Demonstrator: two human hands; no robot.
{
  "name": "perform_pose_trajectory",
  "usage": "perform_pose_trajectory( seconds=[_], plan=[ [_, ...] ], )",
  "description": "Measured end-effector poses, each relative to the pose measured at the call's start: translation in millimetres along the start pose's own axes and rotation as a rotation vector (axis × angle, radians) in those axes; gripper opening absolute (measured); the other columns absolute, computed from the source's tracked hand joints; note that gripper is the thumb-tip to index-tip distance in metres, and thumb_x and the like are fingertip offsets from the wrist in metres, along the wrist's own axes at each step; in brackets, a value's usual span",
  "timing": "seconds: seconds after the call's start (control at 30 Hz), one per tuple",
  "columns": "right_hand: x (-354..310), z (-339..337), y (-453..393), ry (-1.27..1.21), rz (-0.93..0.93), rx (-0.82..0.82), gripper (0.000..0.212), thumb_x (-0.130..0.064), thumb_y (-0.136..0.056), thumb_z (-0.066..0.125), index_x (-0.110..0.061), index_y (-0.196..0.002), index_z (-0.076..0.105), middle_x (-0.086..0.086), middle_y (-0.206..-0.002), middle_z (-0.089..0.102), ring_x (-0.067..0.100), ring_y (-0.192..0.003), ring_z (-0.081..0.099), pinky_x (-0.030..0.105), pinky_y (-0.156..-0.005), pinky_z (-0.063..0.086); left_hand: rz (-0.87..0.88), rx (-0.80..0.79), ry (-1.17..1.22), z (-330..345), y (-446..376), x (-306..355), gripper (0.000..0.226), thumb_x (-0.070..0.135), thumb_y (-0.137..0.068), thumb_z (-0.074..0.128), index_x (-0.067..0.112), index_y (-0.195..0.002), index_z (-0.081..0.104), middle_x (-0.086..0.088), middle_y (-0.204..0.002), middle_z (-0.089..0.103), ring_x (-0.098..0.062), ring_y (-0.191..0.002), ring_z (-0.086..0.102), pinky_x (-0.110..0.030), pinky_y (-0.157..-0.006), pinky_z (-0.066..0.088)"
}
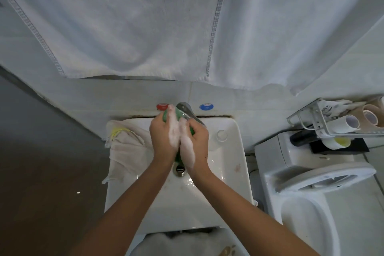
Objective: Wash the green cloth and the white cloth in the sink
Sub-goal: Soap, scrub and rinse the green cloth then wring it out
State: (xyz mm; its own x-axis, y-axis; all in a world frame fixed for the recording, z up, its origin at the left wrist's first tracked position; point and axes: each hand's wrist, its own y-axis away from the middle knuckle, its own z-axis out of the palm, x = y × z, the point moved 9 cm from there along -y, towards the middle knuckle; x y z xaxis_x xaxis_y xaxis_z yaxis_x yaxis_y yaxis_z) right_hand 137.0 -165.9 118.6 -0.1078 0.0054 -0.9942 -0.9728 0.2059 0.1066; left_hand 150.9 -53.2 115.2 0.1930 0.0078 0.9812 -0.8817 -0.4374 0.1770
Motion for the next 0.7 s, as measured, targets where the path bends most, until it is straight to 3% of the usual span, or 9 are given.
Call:
perform_pose_trajectory(
  seconds=[0.07,0.23,0.37,0.5,0.6,0.7],
  plan=[
    [-2.5,-2.0,-4.8,0.0,0.006,-0.051,0.042,-0.002,-0.094,0.055,-0.01,-0.055,0.042,-0.013,-0.05,0.04,0.003,-0.05,0.037,0.017,-0.05,0.033,0.028,-0.006,-0.032,-3.0,7.2,1.9,0.044,0.026,-0.099,0.048,0.018,-0.056,0.047,0.009,-0.046,0.051,-0.002,-0.049,0.05,-0.023,-0.055,0.042],
    [-5.6,-10.3,-23.6,0.004,0.044,0.027,0.051,-0.006,-0.092,0.057,-0.026,-0.049,0.038,-0.014,-0.044,0.036,0.004,-0.049,0.036,0.024,-0.052,0.034,0.138,0.03,-0.111,-1.7,28.2,5.9,0.038,0.024,-0.097,0.051,0.014,-0.06,0.056,0.004,-0.055,0.056,-0.002,-0.053,0.056,-0.017,-0.053,0.042],
    [-3.9,-0.1,-10.3,0.016,0.034,-0.091,0.047,-0.002,-0.094,0.054,-0.02,-0.052,0.04,-0.013,-0.045,0.04,0.003,-0.049,0.038,0.019,-0.05,0.033,0.112,0.041,-0.139,-6.7,5.8,7.5,0.042,0.021,-0.098,0.05,0.02,-0.056,0.049,0.007,-0.054,0.049,0.004,-0.049,0.051,-0.013,-0.054,0.039],
    [1.7,-12.6,-34.9,-0.012,0.102,0.058,0.051,-0.003,-0.088,0.055,-0.025,-0.047,0.035,-0.011,-0.048,0.03,0.011,-0.053,0.03,0.029,-0.054,0.027,0.202,-0.034,-0.126,5.3,34.2,11.4,0.037,0.02,-0.098,0.05,0.013,-0.062,0.054,0.008,-0.055,0.051,-0.001,-0.052,0.052,-0.015,-0.054,0.039],
    [2.3,-0.5,-8.9,-0.003,0.087,-0.029,0.042,-0.007,-0.093,0.053,-0.016,-0.054,0.04,-0.008,-0.049,0.037,0.008,-0.05,0.036,0.023,-0.05,0.032,0.114,0.059,-0.187,-7.0,3.4,7.1,0.043,0.028,-0.098,0.05,0.018,-0.056,0.05,0.006,-0.052,0.05,-0.008,-0.051,0.051,-0.017,-0.052,0.039],
    [0.1,1.5,-7.5,0.062,0.069,-0.083,0.043,-0.004,-0.094,0.054,-0.014,-0.054,0.041,-0.011,-0.048,0.04,0.006,-0.05,0.037,0.023,-0.051,0.033,0.082,0.034,-0.174,-7.9,0.1,-1.7,0.043,0.027,-0.098,0.049,0.019,-0.056,0.049,0.004,-0.054,0.05,-0.008,-0.052,0.05,-0.026,-0.059,0.048]
  ],
)
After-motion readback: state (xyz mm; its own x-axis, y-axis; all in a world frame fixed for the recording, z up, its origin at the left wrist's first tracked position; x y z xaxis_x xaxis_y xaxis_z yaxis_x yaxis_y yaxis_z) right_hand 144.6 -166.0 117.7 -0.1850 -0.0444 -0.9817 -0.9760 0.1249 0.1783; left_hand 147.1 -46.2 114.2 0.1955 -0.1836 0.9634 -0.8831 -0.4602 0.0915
